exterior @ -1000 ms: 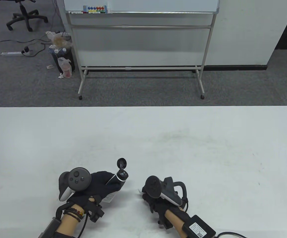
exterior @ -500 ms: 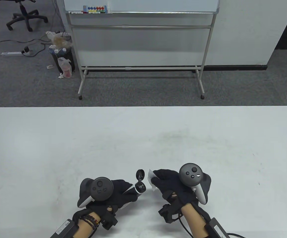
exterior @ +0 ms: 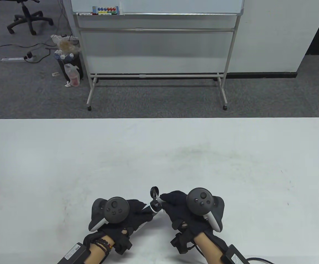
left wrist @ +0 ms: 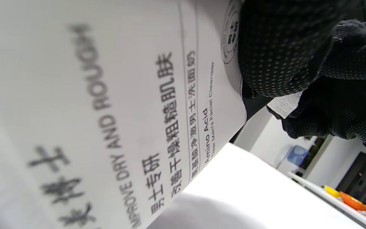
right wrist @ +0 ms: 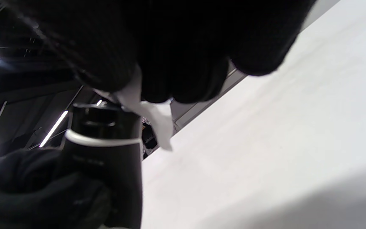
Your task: Squeeze cleansing milk onto cotton pad
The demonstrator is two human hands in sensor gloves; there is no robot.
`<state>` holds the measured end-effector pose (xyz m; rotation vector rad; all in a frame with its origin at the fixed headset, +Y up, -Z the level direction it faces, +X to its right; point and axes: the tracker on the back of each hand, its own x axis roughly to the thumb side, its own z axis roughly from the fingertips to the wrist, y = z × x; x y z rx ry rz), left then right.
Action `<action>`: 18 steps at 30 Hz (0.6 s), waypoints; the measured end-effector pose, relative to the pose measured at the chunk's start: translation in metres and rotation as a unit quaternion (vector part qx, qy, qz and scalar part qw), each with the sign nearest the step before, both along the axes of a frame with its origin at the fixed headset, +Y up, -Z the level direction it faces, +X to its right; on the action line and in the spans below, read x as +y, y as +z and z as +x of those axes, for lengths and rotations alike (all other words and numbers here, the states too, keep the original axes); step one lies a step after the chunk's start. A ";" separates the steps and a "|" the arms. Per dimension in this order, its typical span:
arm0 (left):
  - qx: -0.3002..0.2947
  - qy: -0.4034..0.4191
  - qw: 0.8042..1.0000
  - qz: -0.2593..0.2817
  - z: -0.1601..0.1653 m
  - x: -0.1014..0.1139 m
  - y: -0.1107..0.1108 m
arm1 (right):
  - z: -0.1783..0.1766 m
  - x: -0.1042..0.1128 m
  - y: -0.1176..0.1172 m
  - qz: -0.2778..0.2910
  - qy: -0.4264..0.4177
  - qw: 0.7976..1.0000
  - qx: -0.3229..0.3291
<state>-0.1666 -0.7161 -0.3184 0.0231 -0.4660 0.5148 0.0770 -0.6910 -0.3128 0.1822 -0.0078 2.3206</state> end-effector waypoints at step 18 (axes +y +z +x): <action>0.002 0.007 1.000 0.000 -0.001 -0.001 -0.001 | 0.004 -0.006 -0.004 -0.024 -0.068 0.997 0.024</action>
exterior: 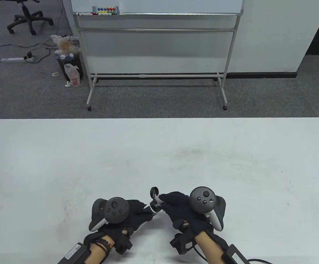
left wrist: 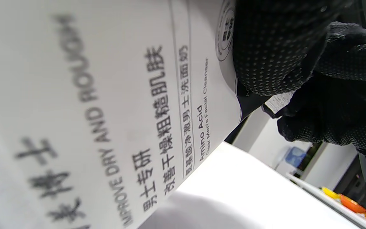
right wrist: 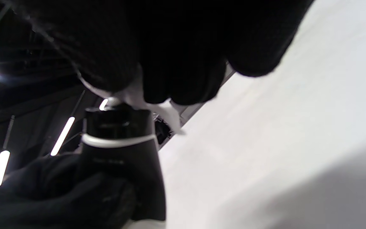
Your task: Squeeze cleansing milk onto cotton pad
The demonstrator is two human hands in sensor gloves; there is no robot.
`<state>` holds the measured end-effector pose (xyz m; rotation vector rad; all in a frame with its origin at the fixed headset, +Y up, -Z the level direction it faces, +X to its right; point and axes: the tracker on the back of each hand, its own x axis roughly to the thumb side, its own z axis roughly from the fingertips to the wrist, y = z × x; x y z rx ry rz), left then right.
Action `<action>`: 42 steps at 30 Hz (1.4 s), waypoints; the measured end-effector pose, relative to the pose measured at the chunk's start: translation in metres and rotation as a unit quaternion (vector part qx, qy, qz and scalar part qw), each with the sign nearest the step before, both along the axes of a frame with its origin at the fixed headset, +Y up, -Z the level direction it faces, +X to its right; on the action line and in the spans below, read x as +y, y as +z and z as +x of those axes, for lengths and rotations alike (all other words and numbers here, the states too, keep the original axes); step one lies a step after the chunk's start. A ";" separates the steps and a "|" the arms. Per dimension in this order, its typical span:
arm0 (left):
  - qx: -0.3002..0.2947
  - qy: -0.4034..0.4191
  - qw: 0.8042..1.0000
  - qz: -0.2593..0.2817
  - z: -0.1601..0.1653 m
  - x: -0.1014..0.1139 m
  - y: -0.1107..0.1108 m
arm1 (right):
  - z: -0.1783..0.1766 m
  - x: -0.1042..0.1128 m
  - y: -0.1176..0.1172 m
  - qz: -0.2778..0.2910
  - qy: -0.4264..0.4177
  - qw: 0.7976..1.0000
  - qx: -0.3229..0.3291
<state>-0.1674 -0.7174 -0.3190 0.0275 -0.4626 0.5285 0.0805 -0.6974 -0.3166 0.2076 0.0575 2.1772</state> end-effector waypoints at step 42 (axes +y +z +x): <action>-0.118 0.233 0.947 -0.186 -0.018 -0.020 -0.022 | 0.038 -0.027 -0.031 -0.205 -0.215 0.939 0.174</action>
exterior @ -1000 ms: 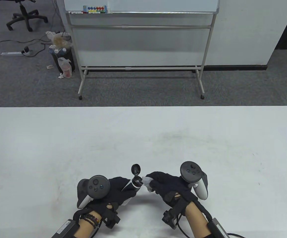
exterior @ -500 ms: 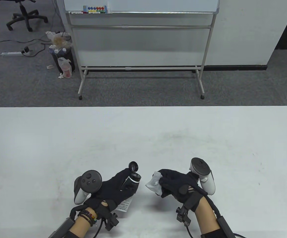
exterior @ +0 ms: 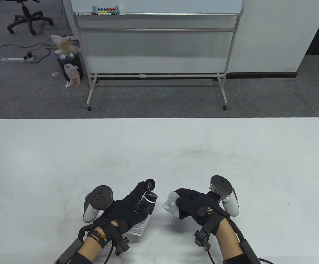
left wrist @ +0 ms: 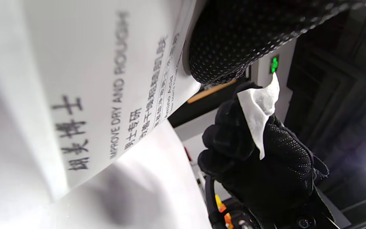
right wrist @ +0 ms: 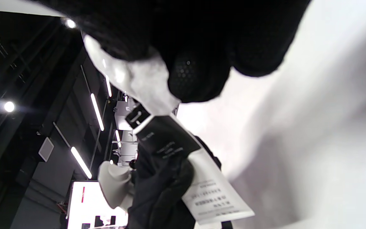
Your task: Squeeze cleansing milk onto cotton pad
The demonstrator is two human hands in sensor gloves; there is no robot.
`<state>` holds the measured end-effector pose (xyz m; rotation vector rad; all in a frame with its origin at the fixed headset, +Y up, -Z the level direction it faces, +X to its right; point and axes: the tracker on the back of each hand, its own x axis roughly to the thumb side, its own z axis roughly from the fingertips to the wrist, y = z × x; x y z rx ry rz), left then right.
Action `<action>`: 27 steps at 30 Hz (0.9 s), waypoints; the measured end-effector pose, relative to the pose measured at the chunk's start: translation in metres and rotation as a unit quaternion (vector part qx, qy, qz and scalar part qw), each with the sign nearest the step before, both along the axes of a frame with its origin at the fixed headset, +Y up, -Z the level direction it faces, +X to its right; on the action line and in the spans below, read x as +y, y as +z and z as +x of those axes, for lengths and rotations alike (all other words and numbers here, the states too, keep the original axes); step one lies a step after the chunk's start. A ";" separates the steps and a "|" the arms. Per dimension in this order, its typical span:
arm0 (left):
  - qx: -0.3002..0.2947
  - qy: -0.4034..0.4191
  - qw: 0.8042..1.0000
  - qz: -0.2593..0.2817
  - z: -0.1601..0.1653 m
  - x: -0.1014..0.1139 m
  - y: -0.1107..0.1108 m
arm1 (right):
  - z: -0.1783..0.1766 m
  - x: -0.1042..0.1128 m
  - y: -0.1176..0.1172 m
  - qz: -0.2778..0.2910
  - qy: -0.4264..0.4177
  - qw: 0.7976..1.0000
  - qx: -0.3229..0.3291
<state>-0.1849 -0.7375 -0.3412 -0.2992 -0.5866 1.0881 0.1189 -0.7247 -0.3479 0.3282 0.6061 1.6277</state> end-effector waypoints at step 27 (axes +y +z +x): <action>-0.021 0.013 1.000 -0.009 -0.003 0.007 -0.003 | -0.008 -0.010 0.001 -0.009 0.037 0.999 0.008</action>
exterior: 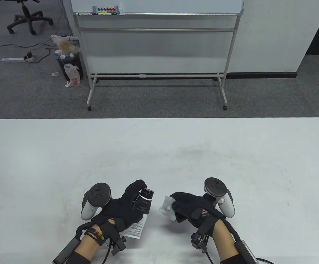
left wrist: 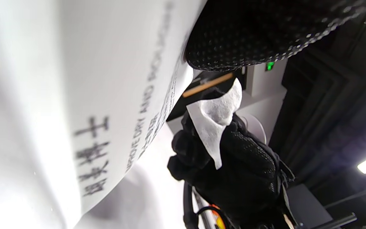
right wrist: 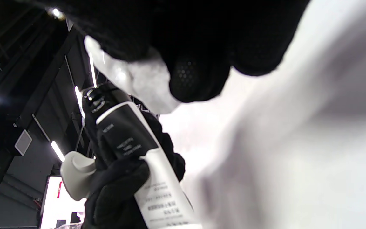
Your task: Squeeze cleansing milk onto cotton pad
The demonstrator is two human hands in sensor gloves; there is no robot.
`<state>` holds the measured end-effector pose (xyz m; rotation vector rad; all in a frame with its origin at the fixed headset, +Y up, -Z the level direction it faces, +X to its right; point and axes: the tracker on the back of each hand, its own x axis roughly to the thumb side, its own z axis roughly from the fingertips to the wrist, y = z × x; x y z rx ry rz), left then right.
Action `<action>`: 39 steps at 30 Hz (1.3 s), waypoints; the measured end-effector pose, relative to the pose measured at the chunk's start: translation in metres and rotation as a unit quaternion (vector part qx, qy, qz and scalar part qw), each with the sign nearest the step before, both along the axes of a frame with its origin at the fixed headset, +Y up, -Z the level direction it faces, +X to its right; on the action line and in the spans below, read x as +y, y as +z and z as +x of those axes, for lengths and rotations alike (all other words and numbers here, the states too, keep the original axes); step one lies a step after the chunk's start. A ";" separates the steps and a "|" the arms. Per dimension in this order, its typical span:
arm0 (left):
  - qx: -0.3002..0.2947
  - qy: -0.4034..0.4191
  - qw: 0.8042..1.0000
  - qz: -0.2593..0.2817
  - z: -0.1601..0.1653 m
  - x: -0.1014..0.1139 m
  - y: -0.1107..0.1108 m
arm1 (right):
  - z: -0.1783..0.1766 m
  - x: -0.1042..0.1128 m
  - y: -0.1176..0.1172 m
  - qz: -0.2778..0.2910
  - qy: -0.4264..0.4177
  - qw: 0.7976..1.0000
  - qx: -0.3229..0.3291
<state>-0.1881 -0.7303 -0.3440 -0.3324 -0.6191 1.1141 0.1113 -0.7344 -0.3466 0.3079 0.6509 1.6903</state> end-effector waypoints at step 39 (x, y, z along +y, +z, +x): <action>0.149 -0.335 0.928 0.065 0.036 -0.028 0.008 | -0.032 -0.010 0.005 0.234 0.511 0.826 -0.049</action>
